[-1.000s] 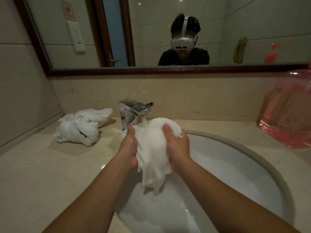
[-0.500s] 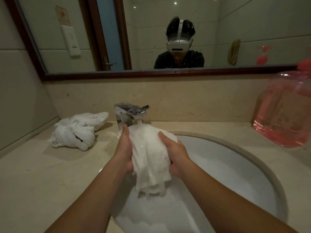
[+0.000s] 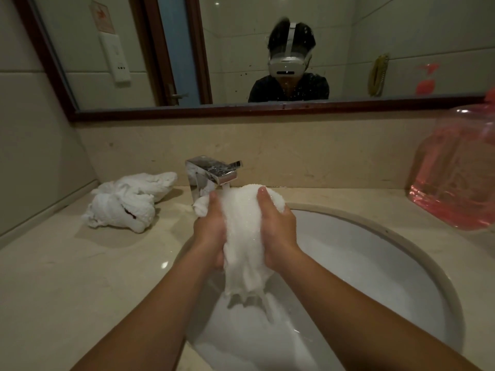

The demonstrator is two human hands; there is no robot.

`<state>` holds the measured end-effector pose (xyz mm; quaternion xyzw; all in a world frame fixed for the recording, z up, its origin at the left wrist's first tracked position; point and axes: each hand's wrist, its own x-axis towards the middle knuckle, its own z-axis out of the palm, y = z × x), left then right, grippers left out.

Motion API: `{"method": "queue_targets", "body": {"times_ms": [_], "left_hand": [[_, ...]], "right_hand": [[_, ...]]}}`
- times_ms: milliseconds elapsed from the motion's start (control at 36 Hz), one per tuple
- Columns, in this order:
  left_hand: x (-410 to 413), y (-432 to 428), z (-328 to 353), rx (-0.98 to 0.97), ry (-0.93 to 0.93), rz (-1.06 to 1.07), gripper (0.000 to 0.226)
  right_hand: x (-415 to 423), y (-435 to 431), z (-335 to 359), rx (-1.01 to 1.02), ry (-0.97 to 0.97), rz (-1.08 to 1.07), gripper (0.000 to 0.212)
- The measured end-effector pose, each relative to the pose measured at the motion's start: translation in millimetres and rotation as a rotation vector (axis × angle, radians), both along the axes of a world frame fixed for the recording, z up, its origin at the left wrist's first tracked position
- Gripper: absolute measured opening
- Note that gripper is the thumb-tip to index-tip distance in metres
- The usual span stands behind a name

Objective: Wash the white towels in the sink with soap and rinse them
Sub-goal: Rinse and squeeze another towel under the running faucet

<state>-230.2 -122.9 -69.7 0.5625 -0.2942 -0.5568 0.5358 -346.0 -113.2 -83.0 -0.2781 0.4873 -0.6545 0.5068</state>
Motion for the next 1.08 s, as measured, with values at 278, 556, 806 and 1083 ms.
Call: {"method": "queue_targets", "body": {"times_ms": [278, 556, 806, 1083], "left_hand": [[0.8, 4.5, 8.1, -0.019, -0.149, 0.106, 0.076], [8.6, -3.9, -0.4, -0.020, 0.114, 0.075, 0.077], [-2.7, 19.7, 19.6, -0.080, 0.105, -0.207, 0.105], [16.1, 14.8, 21.2, -0.048, 0.201, -0.261, 0.088]], "right_hand": [[-2.9, -6.0, -5.5, 0.011, 0.190, -0.122, 0.041], [-3.7, 4.4, -0.8, 0.114, 0.438, 0.006, 0.057], [21.9, 19.3, 1.6, -0.064, 0.545, 0.298, 0.088], [-25.8, -3.3, 2.0, 0.015, 0.353, 0.240, 0.038]]}}
